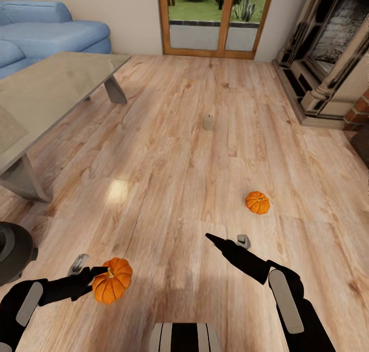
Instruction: Place each of the two pumpkins and all three candles from the living room inside a cabinet in the living room (use any cabinet), then make sure every cabinet is closed, and position the cauldron so it is next to a table in the living room.
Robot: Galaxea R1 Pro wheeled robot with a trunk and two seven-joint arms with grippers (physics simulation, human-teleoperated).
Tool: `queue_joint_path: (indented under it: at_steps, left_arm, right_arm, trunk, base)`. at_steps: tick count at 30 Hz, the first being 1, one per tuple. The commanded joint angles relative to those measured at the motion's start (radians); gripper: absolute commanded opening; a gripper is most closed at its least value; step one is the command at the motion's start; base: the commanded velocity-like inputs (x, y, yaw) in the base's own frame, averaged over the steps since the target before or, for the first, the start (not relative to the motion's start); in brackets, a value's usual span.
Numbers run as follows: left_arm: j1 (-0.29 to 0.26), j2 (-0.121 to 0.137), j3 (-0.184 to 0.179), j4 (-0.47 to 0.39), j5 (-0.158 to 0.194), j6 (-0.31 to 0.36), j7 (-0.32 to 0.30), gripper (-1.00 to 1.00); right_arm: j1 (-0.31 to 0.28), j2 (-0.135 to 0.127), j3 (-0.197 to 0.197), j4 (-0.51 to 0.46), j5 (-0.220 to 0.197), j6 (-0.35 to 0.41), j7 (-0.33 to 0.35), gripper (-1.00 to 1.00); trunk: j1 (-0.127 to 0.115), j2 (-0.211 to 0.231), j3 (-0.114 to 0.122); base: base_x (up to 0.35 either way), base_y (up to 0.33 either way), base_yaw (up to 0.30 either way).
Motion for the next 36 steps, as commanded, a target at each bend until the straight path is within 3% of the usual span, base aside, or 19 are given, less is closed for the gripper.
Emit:
queue_joint_path:
  at_steps: [1, 7, 18, 36]
  left_arm:
    - [-0.002, 0.008, 0.0, -0.004, 0.0, 0.007, -0.008, -1.0]
    - [-0.026, 0.022, 0.0, -0.019, 0.001, 0.017, -0.022, -1.0]
    - [-0.036, 0.02, -0.001, -0.021, 0.001, 0.016, -0.019, -1.0]
    - [-0.038, 0.022, -0.001, -0.021, 0.001, 0.015, -0.02, -1.0]
  right_arm:
    - [0.0, 0.0, -0.001, 0.0, 0.001, 0.0, -0.007, 1.0]
    - [0.0, -0.002, -0.013, -0.006, 0.003, 0.001, -0.02, 1.0]
    - [0.0, -0.002, -0.107, -0.023, 0.003, 0.011, -0.016, 1.0]
    - [0.0, -0.002, -0.114, -0.025, 0.005, 0.004, -0.018, 1.0]
  trunk:
    - [0.0, 0.0, 0.004]
    - [-0.003, 0.002, 0.027]
    - [-0.008, 0.004, 0.07]
    - [-0.016, 0.008, 0.139]
  base:
    - [0.0, 0.0, 0.0]
    - [0.0, 0.0, 0.0]
    - [0.0, 0.0, 0.0]
    - [0.0, 0.0, -0.007]
